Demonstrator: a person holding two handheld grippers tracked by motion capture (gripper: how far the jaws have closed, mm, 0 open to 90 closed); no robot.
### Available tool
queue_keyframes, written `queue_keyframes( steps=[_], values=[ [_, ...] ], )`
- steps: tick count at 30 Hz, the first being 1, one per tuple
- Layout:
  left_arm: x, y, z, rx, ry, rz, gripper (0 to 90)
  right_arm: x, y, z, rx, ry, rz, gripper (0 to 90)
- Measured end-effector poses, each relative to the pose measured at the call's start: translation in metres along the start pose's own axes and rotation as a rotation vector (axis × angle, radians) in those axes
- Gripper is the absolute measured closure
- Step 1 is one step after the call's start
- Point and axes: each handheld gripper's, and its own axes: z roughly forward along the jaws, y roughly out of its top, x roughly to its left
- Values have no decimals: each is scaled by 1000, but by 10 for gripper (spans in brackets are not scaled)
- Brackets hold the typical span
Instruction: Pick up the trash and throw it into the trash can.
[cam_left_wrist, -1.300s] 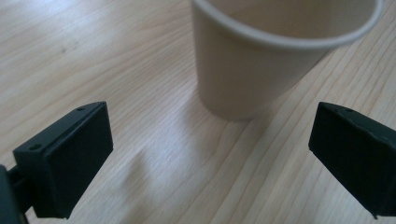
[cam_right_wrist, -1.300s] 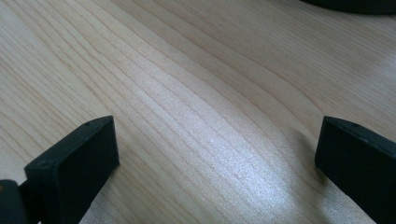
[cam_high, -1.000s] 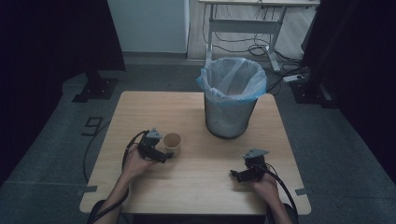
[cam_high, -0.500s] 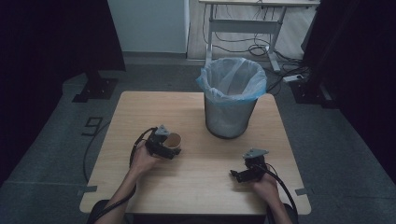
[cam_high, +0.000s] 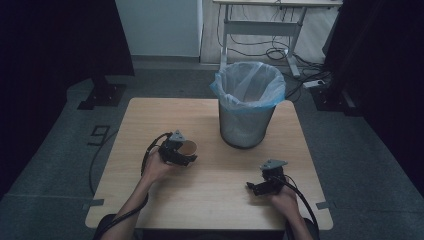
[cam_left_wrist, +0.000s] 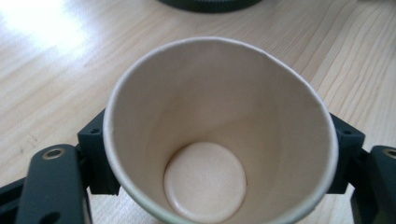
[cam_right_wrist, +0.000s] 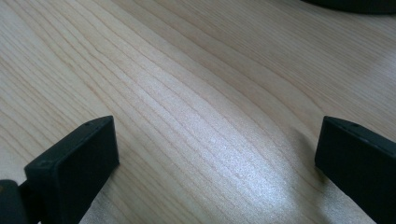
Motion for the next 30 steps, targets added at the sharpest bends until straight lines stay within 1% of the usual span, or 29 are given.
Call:
queue_keyframes(
  steps=[1,3,4,6,9,15,16,17,19,20,22,23,24,30],
  values=[
    [0,0,0,0,0,0,215,0,0,0,0,0,0,0],
    [0,8,-3,4,0,8,216,0,0,0,0,0,0,0],
    [0,8,-3,4,0,8,217,0,0,0,0,0,0,0],
    [-1,15,-6,4,-2,11,218,0,0,0,0,0,0,0],
    [-1,23,-9,-2,-13,9,218,0,0,0,0,1,-3,0],
    [1,38,-15,-12,-21,5,218,0,0,0,0,2,-5,0],
    [1,38,-15,-12,-21,5,218,0,0,0,0,2,-5,0],
    [1,43,-18,-16,-24,4,218,1,0,0,1,3,-4,0],
    [2,48,-21,-19,-27,2,218,1,0,0,0,2,-5,0],
    [2,48,-21,-19,-27,2,218,1,0,0,0,2,-5,0],
    [3,55,-25,-26,-29,1,218,0,0,0,1,2,-6,0],
    [3,55,-25,-26,-29,1,218,0,0,0,0,2,-6,0],
    [4,61,-28,-27,-33,3,218,0,0,0,1,2,-6,0],
    [3,78,-37,-21,-38,20,220,1,0,0,1,3,-6,0]
  ],
)
